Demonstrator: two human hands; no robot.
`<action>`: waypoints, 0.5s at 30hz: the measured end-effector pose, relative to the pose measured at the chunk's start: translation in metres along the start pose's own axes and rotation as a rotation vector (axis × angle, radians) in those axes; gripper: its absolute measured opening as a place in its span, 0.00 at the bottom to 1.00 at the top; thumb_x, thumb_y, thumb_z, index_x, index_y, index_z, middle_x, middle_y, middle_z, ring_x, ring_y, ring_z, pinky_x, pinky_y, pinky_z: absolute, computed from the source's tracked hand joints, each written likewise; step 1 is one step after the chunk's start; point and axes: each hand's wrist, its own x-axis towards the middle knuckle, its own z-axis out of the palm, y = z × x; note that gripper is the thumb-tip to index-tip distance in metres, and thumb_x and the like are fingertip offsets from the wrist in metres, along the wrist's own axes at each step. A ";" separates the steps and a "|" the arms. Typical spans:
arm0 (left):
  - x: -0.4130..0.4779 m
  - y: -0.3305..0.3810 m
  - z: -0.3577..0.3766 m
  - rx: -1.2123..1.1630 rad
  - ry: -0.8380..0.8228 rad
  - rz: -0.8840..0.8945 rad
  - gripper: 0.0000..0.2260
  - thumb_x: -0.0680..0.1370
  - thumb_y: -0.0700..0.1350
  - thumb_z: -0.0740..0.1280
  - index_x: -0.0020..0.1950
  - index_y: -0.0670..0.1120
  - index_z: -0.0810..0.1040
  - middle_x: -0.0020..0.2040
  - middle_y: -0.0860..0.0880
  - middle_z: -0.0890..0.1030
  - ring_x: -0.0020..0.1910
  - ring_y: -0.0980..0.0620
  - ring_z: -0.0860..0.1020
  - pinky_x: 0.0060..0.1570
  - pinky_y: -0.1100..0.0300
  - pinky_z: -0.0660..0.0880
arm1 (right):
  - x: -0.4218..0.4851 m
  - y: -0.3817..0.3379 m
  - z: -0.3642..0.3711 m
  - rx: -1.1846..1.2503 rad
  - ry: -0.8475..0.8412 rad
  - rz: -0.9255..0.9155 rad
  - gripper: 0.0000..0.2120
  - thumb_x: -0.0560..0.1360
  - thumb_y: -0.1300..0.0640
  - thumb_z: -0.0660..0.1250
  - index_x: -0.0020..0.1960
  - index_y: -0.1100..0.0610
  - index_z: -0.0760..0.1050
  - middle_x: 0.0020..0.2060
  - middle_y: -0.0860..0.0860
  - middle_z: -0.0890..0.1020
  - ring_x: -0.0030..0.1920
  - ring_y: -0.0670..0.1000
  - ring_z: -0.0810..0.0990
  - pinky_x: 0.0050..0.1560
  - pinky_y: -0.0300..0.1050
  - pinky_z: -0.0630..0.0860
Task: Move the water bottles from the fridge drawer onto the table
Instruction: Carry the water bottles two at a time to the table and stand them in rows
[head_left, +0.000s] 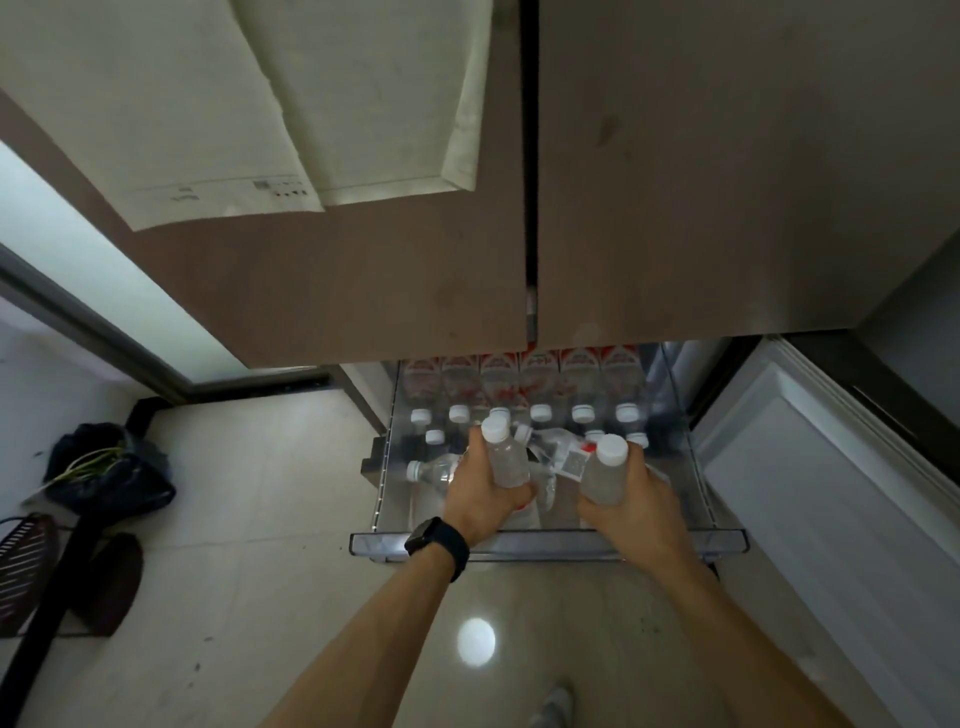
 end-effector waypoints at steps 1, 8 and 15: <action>-0.005 0.003 -0.002 -0.007 0.024 0.017 0.31 0.68 0.49 0.79 0.62 0.60 0.62 0.55 0.53 0.79 0.53 0.52 0.80 0.50 0.47 0.82 | 0.000 0.001 -0.003 0.045 0.018 0.023 0.34 0.67 0.49 0.78 0.66 0.52 0.66 0.57 0.53 0.80 0.54 0.56 0.79 0.48 0.47 0.74; -0.063 0.042 -0.069 -0.127 0.340 0.192 0.28 0.73 0.46 0.78 0.63 0.57 0.63 0.60 0.53 0.77 0.59 0.57 0.77 0.55 0.66 0.75 | -0.033 -0.054 -0.028 0.287 0.200 -0.066 0.28 0.65 0.46 0.79 0.61 0.50 0.74 0.52 0.47 0.82 0.51 0.51 0.81 0.51 0.46 0.76; -0.213 0.021 -0.182 -0.080 0.634 0.252 0.29 0.72 0.48 0.78 0.63 0.55 0.61 0.56 0.57 0.76 0.55 0.62 0.77 0.47 0.72 0.74 | -0.138 -0.181 0.015 0.334 0.084 -0.387 0.27 0.66 0.49 0.80 0.60 0.50 0.72 0.51 0.47 0.78 0.50 0.50 0.77 0.51 0.45 0.73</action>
